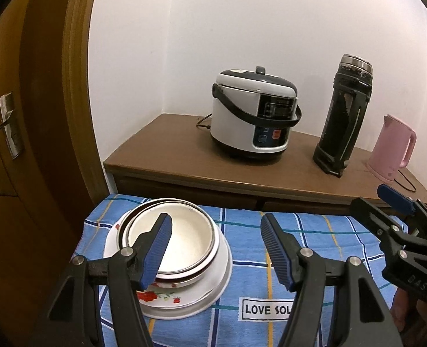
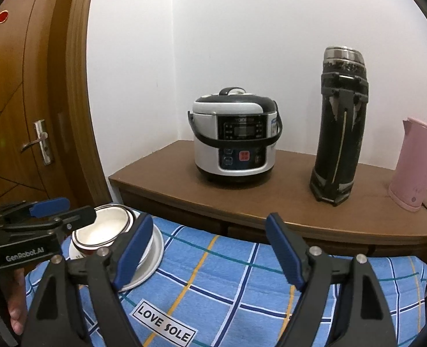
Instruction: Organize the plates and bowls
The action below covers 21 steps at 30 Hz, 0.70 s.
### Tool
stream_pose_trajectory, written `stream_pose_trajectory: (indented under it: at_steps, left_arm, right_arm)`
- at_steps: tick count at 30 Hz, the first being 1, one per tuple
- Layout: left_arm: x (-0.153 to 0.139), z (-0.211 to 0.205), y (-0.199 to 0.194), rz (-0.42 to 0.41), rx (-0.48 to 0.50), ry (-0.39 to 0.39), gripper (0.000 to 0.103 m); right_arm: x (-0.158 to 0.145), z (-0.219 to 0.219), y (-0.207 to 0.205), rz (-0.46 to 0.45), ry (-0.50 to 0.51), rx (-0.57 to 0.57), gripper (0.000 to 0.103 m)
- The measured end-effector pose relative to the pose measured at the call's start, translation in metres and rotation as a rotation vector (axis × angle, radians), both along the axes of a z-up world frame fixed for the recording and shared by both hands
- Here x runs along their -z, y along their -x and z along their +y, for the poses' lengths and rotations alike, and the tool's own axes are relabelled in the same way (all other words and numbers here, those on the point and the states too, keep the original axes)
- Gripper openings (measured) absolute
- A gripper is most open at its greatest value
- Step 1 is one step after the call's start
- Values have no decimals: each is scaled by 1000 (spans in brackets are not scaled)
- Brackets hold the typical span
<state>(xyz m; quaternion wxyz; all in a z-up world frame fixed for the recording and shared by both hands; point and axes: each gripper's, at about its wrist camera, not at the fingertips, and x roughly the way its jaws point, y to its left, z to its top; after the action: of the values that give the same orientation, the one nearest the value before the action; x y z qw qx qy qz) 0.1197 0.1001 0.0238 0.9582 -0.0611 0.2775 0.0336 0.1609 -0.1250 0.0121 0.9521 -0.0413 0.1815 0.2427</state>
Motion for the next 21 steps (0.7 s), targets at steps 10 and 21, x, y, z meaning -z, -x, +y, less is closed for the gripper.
stream_pose_trajectory:
  at_steps: [10,21]
  left_arm:
    - [-4,-15,3,-13,17,-18,66]
    - [-7,-23,4,-20,32,-32,66]
  right_arm:
    - [-5,-12,6,-15,-18,13,83]
    - [-7,-19,9,-27,-19,25,84]
